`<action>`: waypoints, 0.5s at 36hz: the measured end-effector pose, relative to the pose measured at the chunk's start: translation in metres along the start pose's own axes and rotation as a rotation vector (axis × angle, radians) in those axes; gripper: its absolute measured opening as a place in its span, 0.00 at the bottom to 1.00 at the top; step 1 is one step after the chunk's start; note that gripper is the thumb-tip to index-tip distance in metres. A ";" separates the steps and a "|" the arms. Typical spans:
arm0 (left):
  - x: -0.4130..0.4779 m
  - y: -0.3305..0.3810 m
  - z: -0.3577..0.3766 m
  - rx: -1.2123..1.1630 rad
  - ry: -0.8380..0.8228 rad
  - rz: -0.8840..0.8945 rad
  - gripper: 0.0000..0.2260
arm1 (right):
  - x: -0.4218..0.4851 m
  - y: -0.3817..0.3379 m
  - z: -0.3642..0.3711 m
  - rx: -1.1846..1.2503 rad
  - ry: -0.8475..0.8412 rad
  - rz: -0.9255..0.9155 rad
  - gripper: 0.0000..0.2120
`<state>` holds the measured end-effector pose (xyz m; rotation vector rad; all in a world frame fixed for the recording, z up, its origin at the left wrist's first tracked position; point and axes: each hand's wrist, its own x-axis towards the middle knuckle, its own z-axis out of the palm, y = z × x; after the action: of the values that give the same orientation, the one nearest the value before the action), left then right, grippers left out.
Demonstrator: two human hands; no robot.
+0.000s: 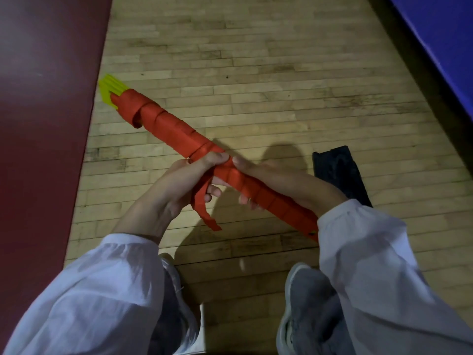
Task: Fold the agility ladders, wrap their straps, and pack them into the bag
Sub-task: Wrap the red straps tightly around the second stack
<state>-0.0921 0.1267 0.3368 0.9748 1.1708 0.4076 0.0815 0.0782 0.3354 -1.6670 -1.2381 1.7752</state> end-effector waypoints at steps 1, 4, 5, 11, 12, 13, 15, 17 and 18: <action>0.000 0.000 0.000 -0.004 -0.008 -0.002 0.15 | 0.000 0.000 0.000 0.001 0.021 -0.011 0.29; 0.001 0.000 -0.001 -0.016 -0.030 -0.025 0.15 | 0.002 0.000 0.002 -0.020 0.075 -0.038 0.31; 0.001 0.000 -0.001 -0.020 -0.040 -0.037 0.16 | 0.002 0.000 0.003 -0.031 0.093 -0.047 0.32; 0.003 -0.002 -0.005 0.006 -0.059 -0.102 0.19 | 0.008 0.007 0.007 -0.136 0.259 -0.088 0.29; 0.003 -0.003 -0.005 0.000 -0.062 -0.104 0.20 | 0.009 0.009 0.008 -0.152 0.291 -0.093 0.29; 0.004 -0.003 -0.005 -0.006 -0.064 -0.103 0.20 | 0.010 0.010 0.008 -0.164 0.321 -0.094 0.29; 0.004 -0.003 -0.005 -0.011 -0.065 -0.095 0.19 | 0.011 0.011 0.009 -0.184 0.377 -0.095 0.27; 0.004 -0.002 -0.005 -0.026 -0.057 -0.084 0.19 | 0.012 0.010 0.011 -0.223 0.430 -0.093 0.26; 0.004 -0.002 -0.004 -0.037 -0.046 -0.082 0.19 | 0.012 0.010 0.012 -0.252 0.452 -0.088 0.25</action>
<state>-0.0944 0.1304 0.3327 0.8970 1.1531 0.3386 0.0703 0.0784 0.3192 -1.9754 -1.3300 1.1356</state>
